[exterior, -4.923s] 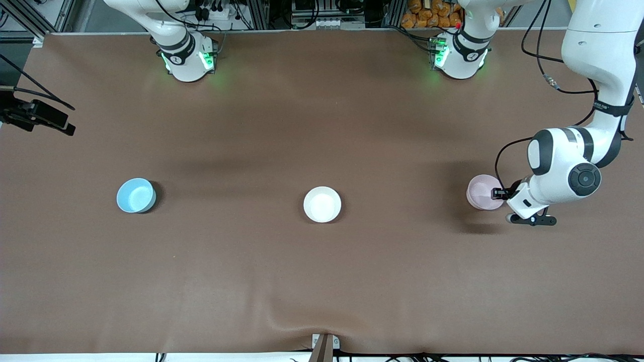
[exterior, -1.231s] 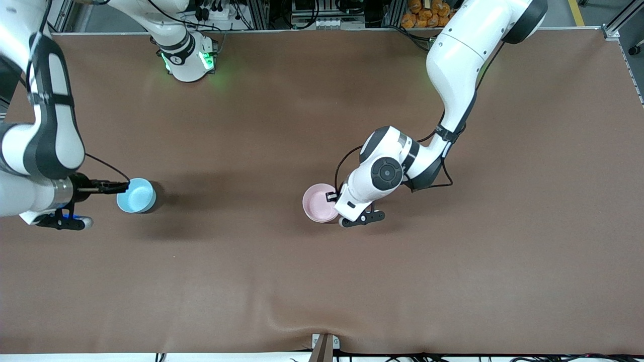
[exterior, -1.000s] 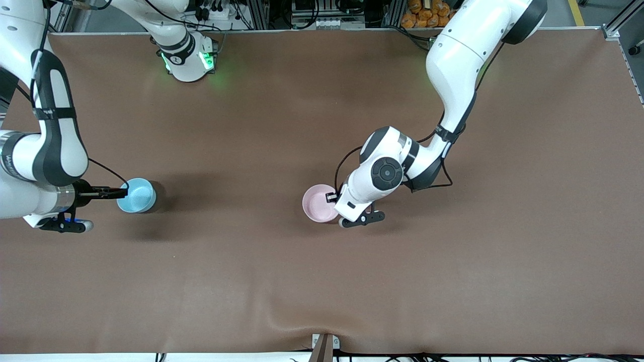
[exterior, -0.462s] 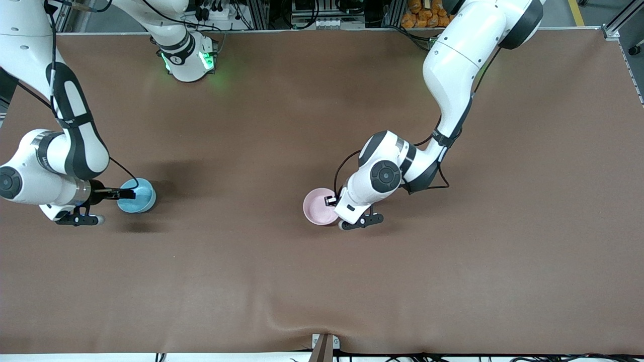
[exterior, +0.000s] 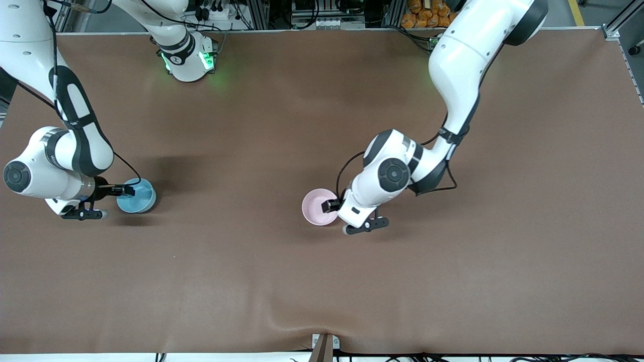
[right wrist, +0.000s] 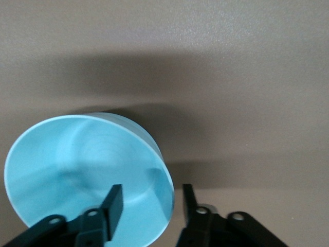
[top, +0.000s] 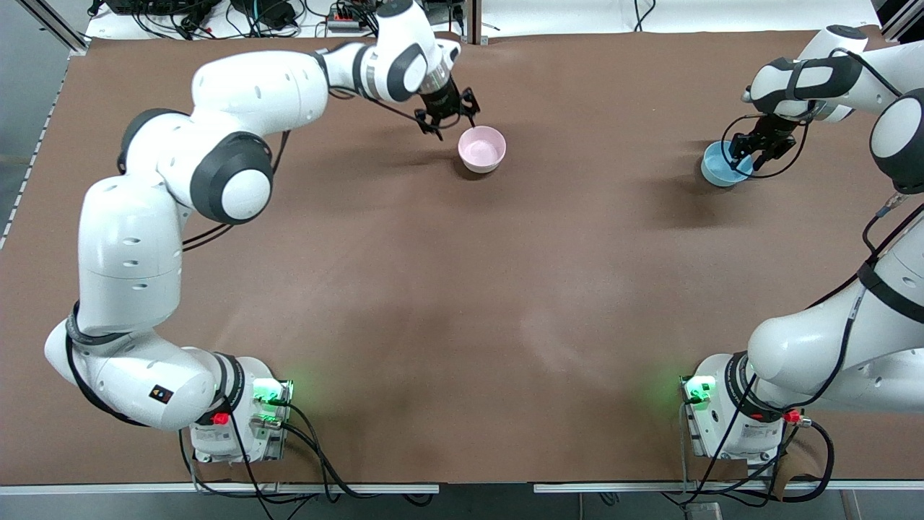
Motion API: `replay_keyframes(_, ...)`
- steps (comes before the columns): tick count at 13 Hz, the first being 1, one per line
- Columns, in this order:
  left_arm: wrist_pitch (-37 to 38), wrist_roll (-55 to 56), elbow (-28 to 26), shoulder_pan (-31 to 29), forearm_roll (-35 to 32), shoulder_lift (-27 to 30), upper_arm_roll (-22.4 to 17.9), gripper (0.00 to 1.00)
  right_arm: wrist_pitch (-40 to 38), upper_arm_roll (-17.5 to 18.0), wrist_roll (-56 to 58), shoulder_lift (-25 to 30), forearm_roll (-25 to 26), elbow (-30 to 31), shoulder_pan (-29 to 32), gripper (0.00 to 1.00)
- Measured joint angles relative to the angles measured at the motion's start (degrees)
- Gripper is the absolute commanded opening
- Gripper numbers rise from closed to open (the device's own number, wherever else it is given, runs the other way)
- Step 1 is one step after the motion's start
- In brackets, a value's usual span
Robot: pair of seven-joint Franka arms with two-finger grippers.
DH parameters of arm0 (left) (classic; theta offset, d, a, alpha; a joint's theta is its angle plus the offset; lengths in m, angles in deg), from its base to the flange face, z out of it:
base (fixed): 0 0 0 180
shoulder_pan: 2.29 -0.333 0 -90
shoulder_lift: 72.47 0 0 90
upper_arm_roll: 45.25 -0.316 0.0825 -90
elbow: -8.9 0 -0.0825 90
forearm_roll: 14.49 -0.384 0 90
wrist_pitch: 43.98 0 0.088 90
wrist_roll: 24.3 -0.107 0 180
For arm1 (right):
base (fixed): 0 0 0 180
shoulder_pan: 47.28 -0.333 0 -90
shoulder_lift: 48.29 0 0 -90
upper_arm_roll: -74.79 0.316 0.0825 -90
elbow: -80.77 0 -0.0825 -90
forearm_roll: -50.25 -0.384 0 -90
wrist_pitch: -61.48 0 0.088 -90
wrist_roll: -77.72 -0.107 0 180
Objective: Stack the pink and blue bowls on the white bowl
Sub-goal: 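Open the left gripper and withdraw while the right gripper lifts the blue bowl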
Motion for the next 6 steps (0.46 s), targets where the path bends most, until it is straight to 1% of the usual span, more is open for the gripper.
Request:
replay_keyframes(3,6.5,-0.1,0.4,-3.9,-1.0,5.5,-1.7,1.00,0.1,0.0,0.0,0.0,0.0,0.0,0.1,0.00)
replay_keyframes(6,12.6,-1.3,0.5,-8.9,-5.3,10.5,-1.8,1.00,-0.1,0.5,0.6,0.6,-0.2,-0.4,0.1,0.00)
